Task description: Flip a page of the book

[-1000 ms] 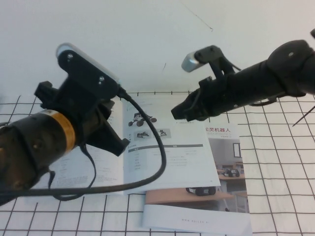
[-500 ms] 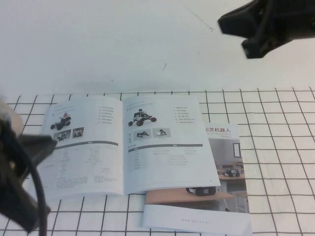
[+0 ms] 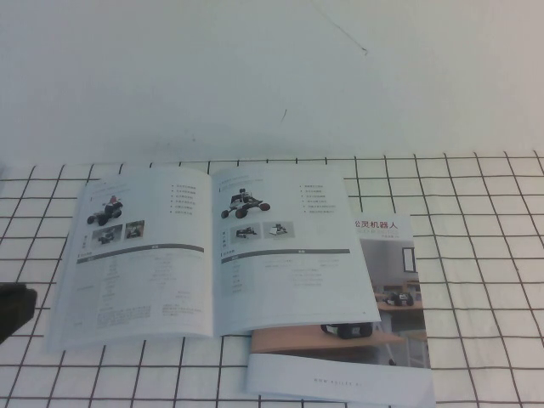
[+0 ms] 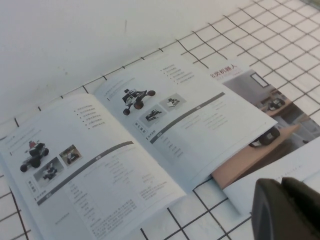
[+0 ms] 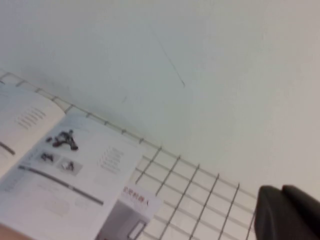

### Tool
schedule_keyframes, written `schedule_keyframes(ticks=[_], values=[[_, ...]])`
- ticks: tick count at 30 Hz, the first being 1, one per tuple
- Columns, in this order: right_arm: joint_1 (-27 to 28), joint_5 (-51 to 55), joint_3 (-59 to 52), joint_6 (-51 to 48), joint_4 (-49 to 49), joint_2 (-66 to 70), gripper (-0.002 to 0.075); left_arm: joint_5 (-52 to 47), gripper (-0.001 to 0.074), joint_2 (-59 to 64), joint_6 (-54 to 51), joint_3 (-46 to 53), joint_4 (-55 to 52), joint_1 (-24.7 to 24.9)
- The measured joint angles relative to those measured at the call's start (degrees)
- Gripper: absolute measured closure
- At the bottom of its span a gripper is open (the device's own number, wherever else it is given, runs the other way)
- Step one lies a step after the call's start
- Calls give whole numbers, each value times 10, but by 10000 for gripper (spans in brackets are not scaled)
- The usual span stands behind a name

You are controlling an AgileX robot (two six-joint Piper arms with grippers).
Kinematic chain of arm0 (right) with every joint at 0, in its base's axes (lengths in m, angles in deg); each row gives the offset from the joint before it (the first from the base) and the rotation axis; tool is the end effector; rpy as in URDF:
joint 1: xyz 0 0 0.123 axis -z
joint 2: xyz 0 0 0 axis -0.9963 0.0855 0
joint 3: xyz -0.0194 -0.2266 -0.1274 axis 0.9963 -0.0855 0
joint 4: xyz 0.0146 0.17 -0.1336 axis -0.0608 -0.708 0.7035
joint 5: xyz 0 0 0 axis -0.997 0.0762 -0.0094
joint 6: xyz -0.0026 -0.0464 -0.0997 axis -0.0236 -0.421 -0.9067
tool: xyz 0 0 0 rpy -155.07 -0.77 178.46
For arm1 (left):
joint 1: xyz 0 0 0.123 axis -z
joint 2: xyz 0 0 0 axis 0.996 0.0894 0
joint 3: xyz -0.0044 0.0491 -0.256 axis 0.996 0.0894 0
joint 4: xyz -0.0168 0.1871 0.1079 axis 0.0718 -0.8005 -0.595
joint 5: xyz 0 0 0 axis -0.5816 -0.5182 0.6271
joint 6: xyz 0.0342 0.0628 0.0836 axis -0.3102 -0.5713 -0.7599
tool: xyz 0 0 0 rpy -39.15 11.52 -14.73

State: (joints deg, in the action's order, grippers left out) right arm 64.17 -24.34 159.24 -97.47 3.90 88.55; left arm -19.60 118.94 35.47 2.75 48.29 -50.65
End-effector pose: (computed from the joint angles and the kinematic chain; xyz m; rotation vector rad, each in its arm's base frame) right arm 0.1449 0.0485 0.4267 -0.5347 1.8398 0.0274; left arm 0.0766 -0.0470 0.3462 0.5688 1.9467 -0.3442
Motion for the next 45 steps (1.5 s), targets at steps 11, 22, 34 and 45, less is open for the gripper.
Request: schedule_keyframes(ticks=[11,22,34,45], values=[[0,-14,-328,98,25,-275,723,-37,737,-18,80,0,-16,0],[0,-120,-438,99,54,-363,724,-39,737,-18,76,0,-26,0],[0,-121,-438,100,55,-363,724,-39,738,-18,76,0,-26,0],[0,-121,-438,100,55,-363,725,-12,738,-46,91,47,-67,0]])
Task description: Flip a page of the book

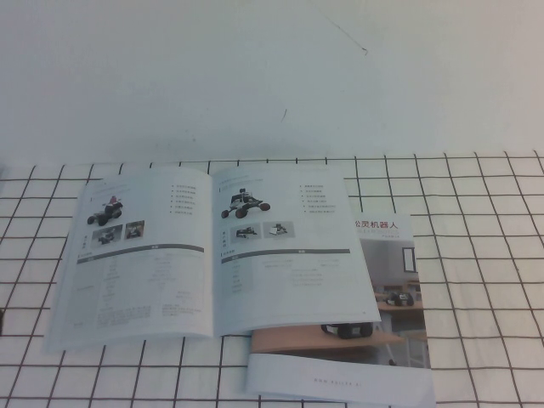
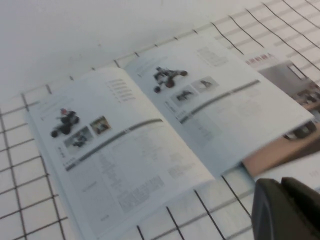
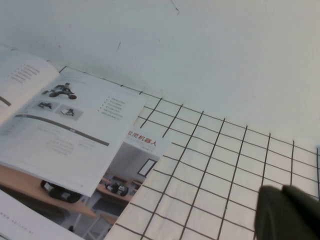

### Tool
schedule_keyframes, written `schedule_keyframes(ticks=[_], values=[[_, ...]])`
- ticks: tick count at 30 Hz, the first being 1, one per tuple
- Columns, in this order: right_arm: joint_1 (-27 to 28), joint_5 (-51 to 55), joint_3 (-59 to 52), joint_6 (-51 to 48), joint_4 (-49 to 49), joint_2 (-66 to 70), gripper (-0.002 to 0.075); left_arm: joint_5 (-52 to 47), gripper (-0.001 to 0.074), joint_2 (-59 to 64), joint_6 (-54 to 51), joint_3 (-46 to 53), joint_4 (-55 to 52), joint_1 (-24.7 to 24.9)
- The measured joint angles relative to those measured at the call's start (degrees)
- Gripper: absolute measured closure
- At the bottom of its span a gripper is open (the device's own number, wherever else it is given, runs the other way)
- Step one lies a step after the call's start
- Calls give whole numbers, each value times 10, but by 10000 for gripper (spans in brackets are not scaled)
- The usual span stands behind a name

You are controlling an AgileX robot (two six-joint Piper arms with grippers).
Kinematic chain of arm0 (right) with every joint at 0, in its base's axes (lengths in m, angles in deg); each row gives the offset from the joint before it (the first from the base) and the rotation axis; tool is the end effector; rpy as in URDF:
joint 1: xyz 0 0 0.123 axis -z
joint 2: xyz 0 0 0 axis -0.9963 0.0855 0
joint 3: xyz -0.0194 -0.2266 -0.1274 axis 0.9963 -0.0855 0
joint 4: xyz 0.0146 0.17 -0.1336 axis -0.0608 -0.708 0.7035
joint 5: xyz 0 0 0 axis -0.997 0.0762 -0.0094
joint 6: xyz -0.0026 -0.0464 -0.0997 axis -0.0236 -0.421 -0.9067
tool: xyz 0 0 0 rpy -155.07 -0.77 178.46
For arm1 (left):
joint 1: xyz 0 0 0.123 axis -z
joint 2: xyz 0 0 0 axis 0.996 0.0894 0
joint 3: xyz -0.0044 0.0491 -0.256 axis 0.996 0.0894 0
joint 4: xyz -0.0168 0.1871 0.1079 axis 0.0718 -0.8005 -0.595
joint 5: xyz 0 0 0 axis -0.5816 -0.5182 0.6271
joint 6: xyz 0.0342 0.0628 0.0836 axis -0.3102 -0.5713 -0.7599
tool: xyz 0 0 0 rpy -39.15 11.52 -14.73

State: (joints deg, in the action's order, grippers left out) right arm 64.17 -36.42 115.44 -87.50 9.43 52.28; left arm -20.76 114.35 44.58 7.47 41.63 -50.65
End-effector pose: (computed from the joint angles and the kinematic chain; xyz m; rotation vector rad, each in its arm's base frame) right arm 0.0619 0.0120 0.2886 -0.4070 1.7846 0.0549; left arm 0.0704 -0.0312 0.3280 0.4375 1.9897 -0.3047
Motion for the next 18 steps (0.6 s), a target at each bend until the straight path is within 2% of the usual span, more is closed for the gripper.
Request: schedule_keyframes(ticks=[5,9,14,18], values=[[0,0,0,0,0,0,725,92,738,-77,147,96,-129,-1],[0,-1,0,0,0,0,725,158,738,-136,211,191,-159,-22],[0,-1,0,0,0,0,725,214,738,-203,257,297,-130,-90],[0,-1,0,0,0,0,725,225,738,-245,229,347,-64,-166]])
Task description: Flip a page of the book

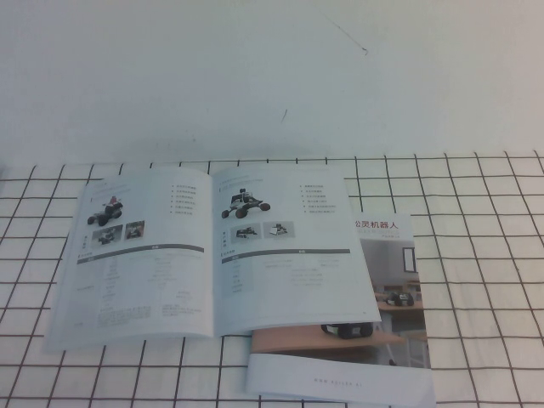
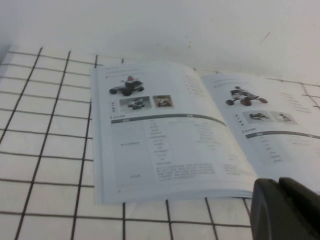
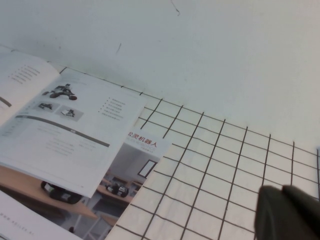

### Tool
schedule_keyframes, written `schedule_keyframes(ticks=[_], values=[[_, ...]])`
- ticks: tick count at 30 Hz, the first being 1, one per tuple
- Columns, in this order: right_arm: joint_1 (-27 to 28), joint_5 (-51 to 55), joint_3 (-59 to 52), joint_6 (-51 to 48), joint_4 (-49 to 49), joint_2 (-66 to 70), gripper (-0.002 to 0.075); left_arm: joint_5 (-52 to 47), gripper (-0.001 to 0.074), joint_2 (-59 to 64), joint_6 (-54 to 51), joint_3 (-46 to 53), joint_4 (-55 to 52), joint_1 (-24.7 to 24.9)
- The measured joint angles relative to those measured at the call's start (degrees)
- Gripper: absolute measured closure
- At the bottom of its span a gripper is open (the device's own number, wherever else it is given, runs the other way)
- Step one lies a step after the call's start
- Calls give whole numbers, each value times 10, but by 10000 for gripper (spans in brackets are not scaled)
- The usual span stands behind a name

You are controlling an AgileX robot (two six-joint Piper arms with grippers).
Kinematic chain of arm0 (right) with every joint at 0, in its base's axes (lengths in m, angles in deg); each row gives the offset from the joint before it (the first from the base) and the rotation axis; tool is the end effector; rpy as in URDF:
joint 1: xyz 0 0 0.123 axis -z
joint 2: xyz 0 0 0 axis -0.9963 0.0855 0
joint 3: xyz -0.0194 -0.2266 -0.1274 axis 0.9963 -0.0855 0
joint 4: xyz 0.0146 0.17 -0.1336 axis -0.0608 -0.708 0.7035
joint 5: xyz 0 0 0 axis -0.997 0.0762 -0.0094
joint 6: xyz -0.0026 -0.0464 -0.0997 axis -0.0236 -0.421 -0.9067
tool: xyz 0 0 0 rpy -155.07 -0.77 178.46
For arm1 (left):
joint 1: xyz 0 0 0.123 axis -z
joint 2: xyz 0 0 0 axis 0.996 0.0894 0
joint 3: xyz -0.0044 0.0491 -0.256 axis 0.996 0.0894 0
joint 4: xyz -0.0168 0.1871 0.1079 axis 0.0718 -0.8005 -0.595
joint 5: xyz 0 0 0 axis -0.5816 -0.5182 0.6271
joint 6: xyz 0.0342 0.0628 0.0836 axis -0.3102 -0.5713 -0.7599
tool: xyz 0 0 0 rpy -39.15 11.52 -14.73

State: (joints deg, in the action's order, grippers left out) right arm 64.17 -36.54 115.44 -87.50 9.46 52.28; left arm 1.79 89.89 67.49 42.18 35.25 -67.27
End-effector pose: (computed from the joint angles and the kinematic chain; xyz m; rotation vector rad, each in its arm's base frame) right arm 0.0619 0.0120 0.2888 -0.4070 1.7824 0.0547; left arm 0.0575 -0.0044 0.2136 -0.1209 1.8133 -0.3564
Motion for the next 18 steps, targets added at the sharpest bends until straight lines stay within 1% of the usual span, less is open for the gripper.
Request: schedule_keyframes(ticks=[4,6,8,11,18], values=[[0,-1,0,0,0,0,725,10,738,-14,-103,31,86,-80],[0,-1,0,0,0,0,725,24,738,-22,-162,49,120,-114],[0,-1,0,0,0,0,725,40,738,-28,-203,68,141,-137],[0,-2,-1,0,0,0,725,56,739,-29,-230,96,148,-146],[0,-3,-1,0,0,0,725,57,738,-29,-235,97,152,-148]])
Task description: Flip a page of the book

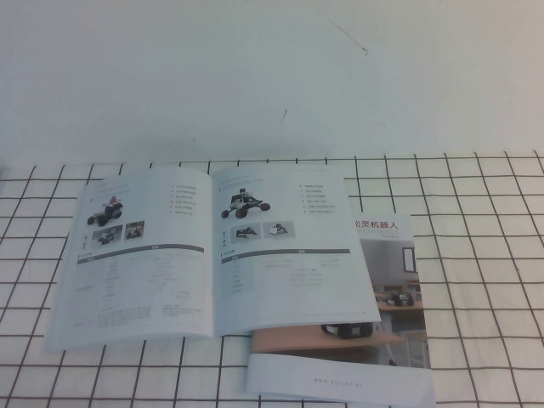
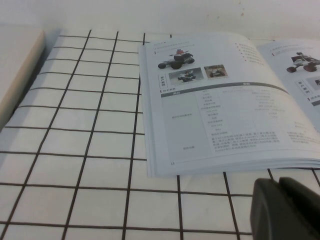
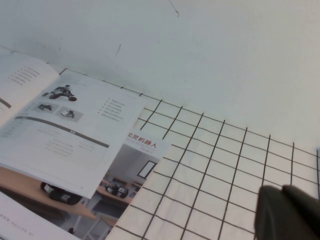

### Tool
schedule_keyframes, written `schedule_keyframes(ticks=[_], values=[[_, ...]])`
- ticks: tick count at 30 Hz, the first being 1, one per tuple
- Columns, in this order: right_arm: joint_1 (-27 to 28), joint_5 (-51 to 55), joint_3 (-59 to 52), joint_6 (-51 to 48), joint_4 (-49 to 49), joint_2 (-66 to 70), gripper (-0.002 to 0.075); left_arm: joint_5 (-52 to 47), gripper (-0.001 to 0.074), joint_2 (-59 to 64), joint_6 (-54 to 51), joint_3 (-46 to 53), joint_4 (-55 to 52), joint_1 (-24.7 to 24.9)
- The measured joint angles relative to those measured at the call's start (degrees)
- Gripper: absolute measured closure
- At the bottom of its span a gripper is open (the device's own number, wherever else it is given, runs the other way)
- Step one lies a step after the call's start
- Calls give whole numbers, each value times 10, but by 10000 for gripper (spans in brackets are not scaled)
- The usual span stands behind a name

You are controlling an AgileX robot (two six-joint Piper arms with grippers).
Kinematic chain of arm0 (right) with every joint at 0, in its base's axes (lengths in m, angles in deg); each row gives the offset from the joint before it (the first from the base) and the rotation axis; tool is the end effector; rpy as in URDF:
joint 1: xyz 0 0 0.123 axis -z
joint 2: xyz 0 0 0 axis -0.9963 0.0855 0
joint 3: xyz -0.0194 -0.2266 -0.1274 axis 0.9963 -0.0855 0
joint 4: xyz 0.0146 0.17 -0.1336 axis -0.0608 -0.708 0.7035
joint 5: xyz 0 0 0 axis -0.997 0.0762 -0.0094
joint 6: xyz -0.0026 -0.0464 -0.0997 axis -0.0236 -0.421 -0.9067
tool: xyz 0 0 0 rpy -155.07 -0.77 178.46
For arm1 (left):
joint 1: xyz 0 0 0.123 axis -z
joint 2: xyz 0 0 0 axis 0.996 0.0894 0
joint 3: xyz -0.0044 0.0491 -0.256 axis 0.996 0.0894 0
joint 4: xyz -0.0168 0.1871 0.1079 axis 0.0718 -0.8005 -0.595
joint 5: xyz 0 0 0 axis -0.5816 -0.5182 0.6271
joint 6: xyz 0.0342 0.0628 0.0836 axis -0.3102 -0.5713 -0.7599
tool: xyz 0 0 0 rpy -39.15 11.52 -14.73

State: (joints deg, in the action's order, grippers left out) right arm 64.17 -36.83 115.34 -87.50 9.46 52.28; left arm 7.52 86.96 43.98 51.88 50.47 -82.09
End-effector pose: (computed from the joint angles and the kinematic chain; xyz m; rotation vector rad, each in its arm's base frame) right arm 0.0621 0.0122 0.2888 -0.4070 1.7791 0.0554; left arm 0.0602 -0.0024 0.1719 -0.1200 1.8369 -0.1525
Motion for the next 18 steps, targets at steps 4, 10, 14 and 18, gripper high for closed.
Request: schedule_keyframes(ticks=[4,10,14,18], values=[[0,0,0,0,0,0,725,0,738,0,-3,0,0,0],[0,0,0,0,0,0,725,0,738,0,-4,0,0,0],[0,0,0,0,0,0,725,0,738,0,-5,0,0,0],[0,0,0,0,0,0,725,0,738,0,-6,0,0,0]])
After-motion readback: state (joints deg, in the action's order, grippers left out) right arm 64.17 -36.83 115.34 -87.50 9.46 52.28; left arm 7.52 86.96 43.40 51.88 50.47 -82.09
